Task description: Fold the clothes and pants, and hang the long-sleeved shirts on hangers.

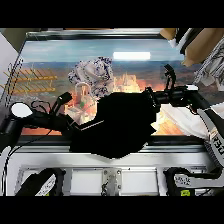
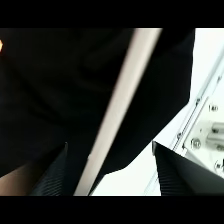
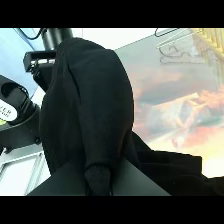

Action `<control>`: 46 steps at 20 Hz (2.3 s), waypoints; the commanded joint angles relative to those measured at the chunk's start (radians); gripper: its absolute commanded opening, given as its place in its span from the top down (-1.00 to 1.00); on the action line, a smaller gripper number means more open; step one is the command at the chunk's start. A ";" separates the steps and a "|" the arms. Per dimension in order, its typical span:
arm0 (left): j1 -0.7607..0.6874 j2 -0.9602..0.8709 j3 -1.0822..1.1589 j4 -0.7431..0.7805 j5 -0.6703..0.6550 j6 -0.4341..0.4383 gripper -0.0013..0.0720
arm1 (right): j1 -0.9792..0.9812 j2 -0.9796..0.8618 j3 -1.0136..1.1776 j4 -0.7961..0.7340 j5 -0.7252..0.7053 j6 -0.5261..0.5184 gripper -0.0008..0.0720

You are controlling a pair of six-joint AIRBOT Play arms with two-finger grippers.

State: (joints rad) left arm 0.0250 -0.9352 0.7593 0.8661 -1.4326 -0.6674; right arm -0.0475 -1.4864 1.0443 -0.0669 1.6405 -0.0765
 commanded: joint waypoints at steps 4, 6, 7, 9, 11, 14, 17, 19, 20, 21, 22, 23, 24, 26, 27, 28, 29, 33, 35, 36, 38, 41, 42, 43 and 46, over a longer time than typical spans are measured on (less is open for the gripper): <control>0.204 0.116 0.000 -0.006 0.081 -0.085 -0.55 | 0.000 0.002 0.001 0.000 -0.015 0.002 0.93; 0.286 0.196 0.000 -0.003 0.132 -0.154 -0.55 | -0.001 0.011 0.001 0.010 -0.021 0.002 0.93; 0.329 0.235 0.000 -0.001 0.157 -0.213 -0.55 | -0.002 0.018 0.001 0.035 -0.021 0.002 0.93; 0.389 0.298 0.000 0.006 0.192 -0.342 -0.55 | -0.006 0.036 0.001 0.111 -0.023 0.002 0.93; 0.402 0.340 0.000 0.010 0.198 -0.397 -0.55 | -0.013 0.060 0.001 0.129 -0.056 0.002 0.93; 0.335 0.365 -0.001 0.088 0.208 -0.561 -0.52 | -0.015 0.104 0.001 0.129 -0.128 0.002 0.93; 0.177 0.337 -0.001 0.211 0.233 -0.800 -0.52 | -0.015 0.151 0.001 0.132 -0.182 0.002 0.93; 0.057 0.283 -0.001 0.215 0.283 -0.958 -0.53 | -0.015 0.177 0.001 0.132 -0.205 0.003 0.93; -0.003 0.249 -0.001 0.216 0.321 -1.022 -0.53 | -0.015 0.187 0.001 0.132 -0.204 0.003 0.93; -0.066 0.210 -0.001 0.214 0.376 -1.063 -0.53 | -0.015 0.193 0.001 0.132 -0.204 0.003 0.93; -0.123 0.175 -0.001 0.212 0.436 -1.098 -0.53 | -0.015 0.196 0.001 0.132 -0.204 0.003 0.93; -0.180 0.142 -0.001 0.212 0.498 -1.135 -0.53 | -0.015 0.196 0.001 0.132 -0.204 0.005 0.93; -0.236 0.111 -0.001 0.212 0.555 -1.159 -0.53 | -0.015 0.196 0.001 0.132 -0.204 0.023 0.93; -0.318 0.069 -0.001 0.212 0.652 -1.201 -0.53 | -0.015 0.196 0.001 0.132 -0.204 0.038 0.93; -0.341 0.055 -0.001 0.212 0.698 -1.219 -0.53 | -0.015 0.196 0.001 0.132 -0.204 0.040 0.93; -0.351 0.044 -0.001 0.212 0.726 -1.236 -0.53 | -0.015 0.196 0.001 0.132 -0.204 0.040 0.93; -0.354 0.034 -0.001 0.212 0.737 -1.242 -0.53 | -0.015 0.196 0.001 0.131 -0.203 0.040 0.93; -0.354 -0.018 -0.001 0.211 0.724 -1.244 -0.53 | -0.015 0.196 0.001 0.131 -0.203 0.040 0.93; -0.354 -0.033 -0.001 0.212 0.724 -1.244 -0.49 | -0.015 0.196 0.001 0.131 -0.201 0.040 0.93; -0.352 -0.034 -0.001 0.218 0.721 -1.244 0.10 | -0.015 0.196 0.001 0.131 -0.201 0.040 0.93; -0.334 -0.023 -0.001 0.245 0.700 -1.241 0.90 | -0.015 0.196 0.001 0.132 -0.201 0.055 0.93; -0.252 0.031 -0.001 0.308 0.616 -1.241 0.90 | -0.016 0.201 0.001 0.133 -0.202 0.097 0.93; -0.216 0.050 -0.001 0.330 0.583 -1.241 0.90 | -0.016 0.206 0.001 0.135 -0.202 0.101 0.93; -0.181 0.065 -0.001 0.339 0.555 -1.240 0.90 | -0.015 0.211 0.001 0.142 -0.204 0.118 0.93; -0.141 0.088 -0.001 0.334 0.524 -1.231 0.90 | -0.011 0.219 0.001 0.199 -0.204 0.162 0.93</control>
State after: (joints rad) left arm -0.1619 -0.8730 0.7586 1.1763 -0.8547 -1.9099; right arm -0.0616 -1.2747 1.0443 0.0841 1.4384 0.0433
